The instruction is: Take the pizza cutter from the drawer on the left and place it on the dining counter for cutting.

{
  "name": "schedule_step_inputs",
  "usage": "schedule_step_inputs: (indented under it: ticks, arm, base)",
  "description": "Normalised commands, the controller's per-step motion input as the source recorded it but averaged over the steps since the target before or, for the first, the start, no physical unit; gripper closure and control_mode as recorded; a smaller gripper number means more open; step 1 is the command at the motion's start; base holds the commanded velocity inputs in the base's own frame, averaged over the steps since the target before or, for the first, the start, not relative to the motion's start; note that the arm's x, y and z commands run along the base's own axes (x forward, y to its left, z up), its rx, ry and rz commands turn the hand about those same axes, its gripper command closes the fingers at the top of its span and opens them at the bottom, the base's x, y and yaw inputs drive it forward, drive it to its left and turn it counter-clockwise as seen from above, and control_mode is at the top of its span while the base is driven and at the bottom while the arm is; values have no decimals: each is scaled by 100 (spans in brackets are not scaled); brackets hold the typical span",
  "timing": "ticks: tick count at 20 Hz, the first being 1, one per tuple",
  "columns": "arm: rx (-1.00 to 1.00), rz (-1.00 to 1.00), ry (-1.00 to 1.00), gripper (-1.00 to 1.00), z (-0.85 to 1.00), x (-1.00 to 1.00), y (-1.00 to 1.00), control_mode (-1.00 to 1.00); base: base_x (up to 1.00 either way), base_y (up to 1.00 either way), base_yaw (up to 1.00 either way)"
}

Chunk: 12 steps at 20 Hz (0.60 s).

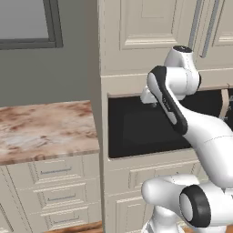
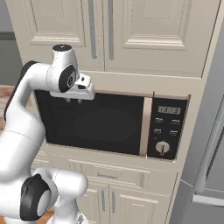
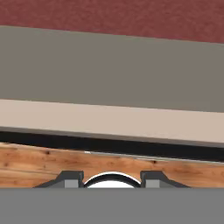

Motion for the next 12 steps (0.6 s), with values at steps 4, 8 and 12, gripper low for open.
schedule_step_inputs:
  ticks: [4, 8, 12]
  arm:
    - [-1, 2, 0, -100, -3, -50, 27, -100]
    - [-9, 17, 0, -100, -20, -100, 92, -100]
    - [-23, 37, 0, -100, -23, -100, 100, -100]
  base:
    - [0, 0, 0]
    - [0, 0, 0]
    - [0, 0, 0]
